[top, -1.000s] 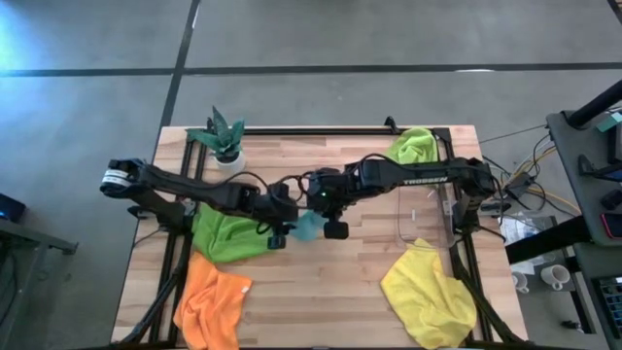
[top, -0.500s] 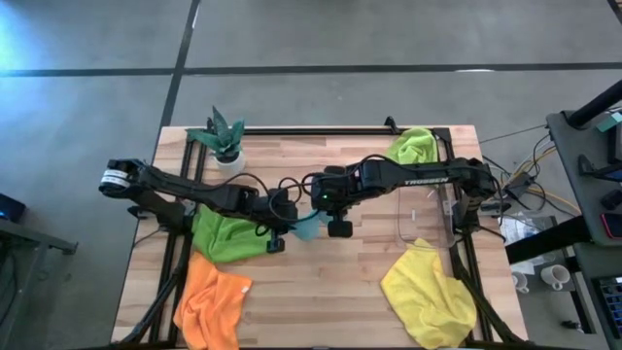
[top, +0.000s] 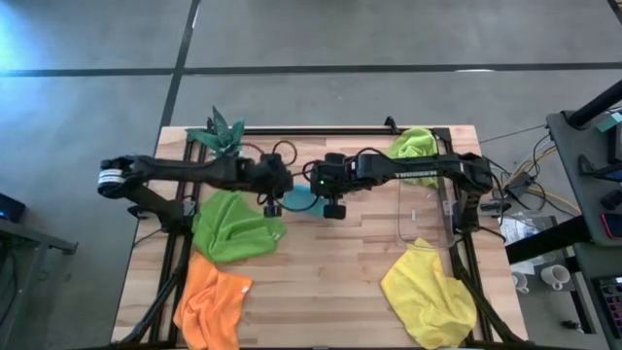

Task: Fold microfiber towels
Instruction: Put the blue microfiber cloth into the transparent bin

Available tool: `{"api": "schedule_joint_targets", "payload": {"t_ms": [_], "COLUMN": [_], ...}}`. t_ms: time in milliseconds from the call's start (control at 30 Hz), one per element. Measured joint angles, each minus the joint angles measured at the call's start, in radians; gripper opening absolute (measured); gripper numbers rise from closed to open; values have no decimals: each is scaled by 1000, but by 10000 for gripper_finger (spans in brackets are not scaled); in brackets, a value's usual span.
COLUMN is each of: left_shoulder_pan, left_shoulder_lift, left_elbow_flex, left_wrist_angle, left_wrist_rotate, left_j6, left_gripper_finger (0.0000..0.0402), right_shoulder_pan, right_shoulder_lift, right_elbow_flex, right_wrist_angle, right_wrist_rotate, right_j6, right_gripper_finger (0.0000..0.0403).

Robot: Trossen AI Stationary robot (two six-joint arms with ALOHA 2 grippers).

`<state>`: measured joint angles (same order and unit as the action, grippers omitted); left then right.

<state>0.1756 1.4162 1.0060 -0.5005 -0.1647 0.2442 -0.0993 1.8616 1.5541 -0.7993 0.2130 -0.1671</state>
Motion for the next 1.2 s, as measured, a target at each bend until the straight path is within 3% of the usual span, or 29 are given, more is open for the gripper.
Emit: {"api": "schedule_joint_targets", "payload": {"t_ms": [133, 333, 567, 833, 1033, 1200], "left_shoulder_pan": [99, 121, -22, -255, -363, -374], "left_shoulder_lift": [95, 136, 160, 184, 235, 231], "left_elbow_flex": [75, 137, -46, -82, -72, -33], "left_wrist_angle": [43, -71, 86, 138, 150, 99], "left_wrist_rotate": [-25, -32, 158, 193, 204, 377], "left_j6": [68, 14, -271, -436, -547, -631], "left_gripper_finger": [0, 0, 0, 7, 79, 153], "right_shoulder_pan": [-89, -117, 36, 266, 354, 409], "right_shoulder_lift": [1, -2, 0, 2, 4, -7], "right_elbow_flex": [-55, -137, -338, -364, -367, -355], "right_wrist_angle": [222, 249, 360, 365, 367, 323], "right_wrist_rotate": [86, 99, 19, 12, -21, -38], "right_j6": [-89, -93, 58, 199, 373, 436], "right_gripper_finger": [9, 9, 9, 12, 81, 170]}}
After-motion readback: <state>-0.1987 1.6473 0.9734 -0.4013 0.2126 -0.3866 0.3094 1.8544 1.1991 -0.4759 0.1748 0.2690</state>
